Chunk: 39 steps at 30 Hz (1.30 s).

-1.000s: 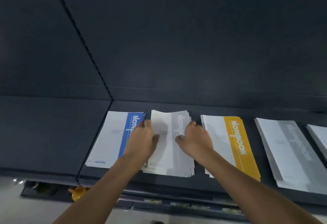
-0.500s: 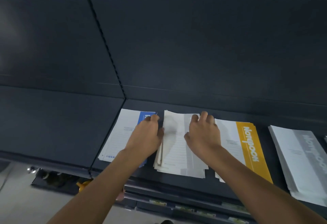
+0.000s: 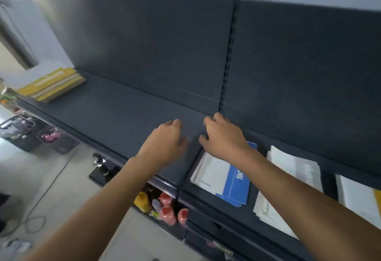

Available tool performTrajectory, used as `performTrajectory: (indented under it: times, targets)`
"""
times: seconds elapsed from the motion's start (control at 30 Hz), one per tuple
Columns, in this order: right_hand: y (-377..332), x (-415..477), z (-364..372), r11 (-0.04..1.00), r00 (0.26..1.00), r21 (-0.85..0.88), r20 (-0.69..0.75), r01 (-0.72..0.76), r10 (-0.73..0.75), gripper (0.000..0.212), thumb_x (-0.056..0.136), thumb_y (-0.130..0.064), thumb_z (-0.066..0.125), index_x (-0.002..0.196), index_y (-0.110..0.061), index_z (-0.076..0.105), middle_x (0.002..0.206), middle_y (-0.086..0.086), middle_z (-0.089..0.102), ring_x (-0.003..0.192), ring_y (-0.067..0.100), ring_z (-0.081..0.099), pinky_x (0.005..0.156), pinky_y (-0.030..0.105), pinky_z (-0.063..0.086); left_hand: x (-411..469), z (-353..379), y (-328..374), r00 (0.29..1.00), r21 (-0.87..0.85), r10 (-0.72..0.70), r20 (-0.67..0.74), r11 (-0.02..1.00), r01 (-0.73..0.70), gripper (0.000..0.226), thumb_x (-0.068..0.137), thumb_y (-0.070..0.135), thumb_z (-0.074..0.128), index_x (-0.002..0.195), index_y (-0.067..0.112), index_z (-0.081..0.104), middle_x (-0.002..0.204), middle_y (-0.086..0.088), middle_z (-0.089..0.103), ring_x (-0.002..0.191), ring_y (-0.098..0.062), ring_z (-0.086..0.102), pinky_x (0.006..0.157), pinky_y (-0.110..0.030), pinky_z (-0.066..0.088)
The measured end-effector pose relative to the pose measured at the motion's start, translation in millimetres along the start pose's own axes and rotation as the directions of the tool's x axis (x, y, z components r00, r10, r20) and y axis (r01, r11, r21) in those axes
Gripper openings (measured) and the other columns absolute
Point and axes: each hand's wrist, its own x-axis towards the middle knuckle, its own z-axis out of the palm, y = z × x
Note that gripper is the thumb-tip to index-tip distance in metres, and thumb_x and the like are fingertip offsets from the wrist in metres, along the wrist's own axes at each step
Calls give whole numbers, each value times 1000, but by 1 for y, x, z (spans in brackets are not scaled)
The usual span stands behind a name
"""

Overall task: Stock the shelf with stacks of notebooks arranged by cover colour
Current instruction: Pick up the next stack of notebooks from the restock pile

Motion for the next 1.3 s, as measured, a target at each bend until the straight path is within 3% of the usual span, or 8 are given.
performTrajectory:
  times: [0.23,0.57,0.73,0.9,1.13,1.3]
  targets:
    - [-138,68,27,992,993,26,-1,121,-121,33,99,-39,51,124,-17,52,124,4,49,103,26,58,68,35,42,-7,-65,-156,989,6,-117,-85,993,118,46,97,35,54,136,12,46,129,-8,57,105,-34,62,88,-45,52]
    - [-308,144,62,960,961,61,19,274,-276,32,98,-38,52,124,-18,51,123,3,50,99,26,57,68,36,40,-40,-134,-325,957,-26,-244,-159,970,243,50,97,32,53,141,13,42,126,-8,59,103,-27,63,88,-42,52]
    - [-357,187,69,945,947,62,20,320,-322,34,97,-39,52,125,-19,51,123,2,49,91,22,51,68,35,39,-43,-158,-379,928,-63,-317,-193,948,311,46,99,32,51,142,15,44,130,-6,60,110,-26,61,94,-45,51]
    - [-401,233,83,936,936,70,48,345,-348,39,98,-41,51,131,-20,49,127,2,48,88,20,47,68,34,40,-34,-174,-428,911,-66,-345,-226,939,339,46,100,34,50,142,18,40,127,-5,61,107,-24,61,91,-44,53]
    - [-445,312,107,943,946,105,46,316,-322,33,98,-42,52,123,-20,51,122,1,50,85,19,49,66,34,41,25,-201,-503,929,-36,-295,-224,955,295,45,101,35,50,142,19,43,127,-2,62,106,-19,62,87,-38,52]
    - [-460,365,121,962,966,116,39,249,-255,33,97,-43,51,120,-20,53,121,1,49,93,23,56,69,37,46,91,-217,-538,964,8,-205,-171,978,210,43,101,38,51,140,22,46,128,1,61,102,-17,64,86,-38,53]
